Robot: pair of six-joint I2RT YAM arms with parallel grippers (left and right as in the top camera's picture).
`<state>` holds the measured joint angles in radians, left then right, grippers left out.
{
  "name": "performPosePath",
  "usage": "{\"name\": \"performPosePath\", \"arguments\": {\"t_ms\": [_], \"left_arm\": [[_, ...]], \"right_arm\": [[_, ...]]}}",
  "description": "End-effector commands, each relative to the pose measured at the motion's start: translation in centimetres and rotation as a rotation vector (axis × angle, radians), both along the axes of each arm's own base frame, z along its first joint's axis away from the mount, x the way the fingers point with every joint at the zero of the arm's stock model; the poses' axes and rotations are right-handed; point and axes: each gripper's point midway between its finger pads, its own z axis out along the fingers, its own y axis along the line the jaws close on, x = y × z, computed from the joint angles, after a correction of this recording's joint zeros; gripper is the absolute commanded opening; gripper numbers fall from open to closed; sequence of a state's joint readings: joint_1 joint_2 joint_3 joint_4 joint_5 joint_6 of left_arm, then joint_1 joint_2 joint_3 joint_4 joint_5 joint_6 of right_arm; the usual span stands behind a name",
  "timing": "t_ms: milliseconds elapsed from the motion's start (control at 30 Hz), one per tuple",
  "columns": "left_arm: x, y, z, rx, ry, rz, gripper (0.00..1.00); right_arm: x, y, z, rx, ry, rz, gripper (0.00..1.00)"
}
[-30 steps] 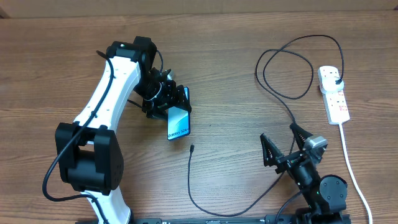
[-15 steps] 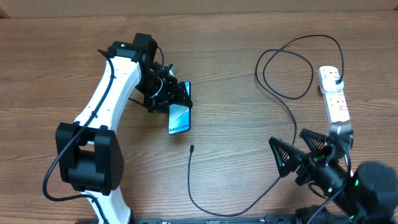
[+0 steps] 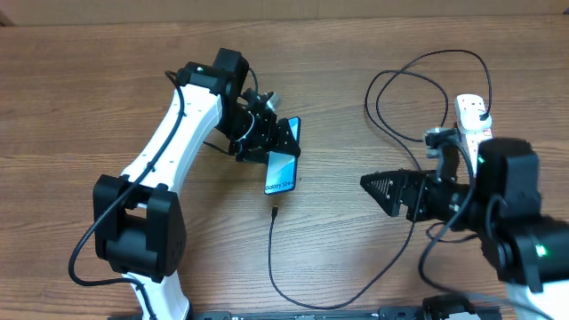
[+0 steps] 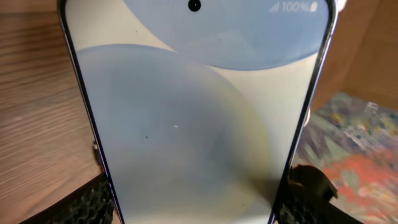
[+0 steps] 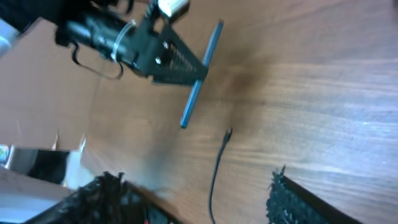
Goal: Plug charger to phone and switch on socket
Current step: 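Move the right gripper toward the phone and grasp its side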
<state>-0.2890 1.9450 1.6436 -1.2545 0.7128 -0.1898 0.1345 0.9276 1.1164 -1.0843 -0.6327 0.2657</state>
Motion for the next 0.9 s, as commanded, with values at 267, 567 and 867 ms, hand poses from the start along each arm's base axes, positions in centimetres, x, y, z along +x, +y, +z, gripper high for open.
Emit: {"name": "performPosePath", "arguments": {"t_ms": [267,567,867], "left_arm": [[-0.4,-3.2,3.2,-0.185,-0.001,-0.020,0.04],[-0.5,-3.9,3.2,-0.185,-0.021,-0.041,0.04],[-0.5,-4.0,3.2,-0.183,-0.024,-0.046,0.04]], "right_arm": [[1.4,2.8,-5.0,0.009,0.259,0.103,0.74],[1.8,8.1,-8.7,0.004,0.409,0.201,0.74],[4.1,10.2,-11.1,-0.053,0.404,0.129,0.60]]}}
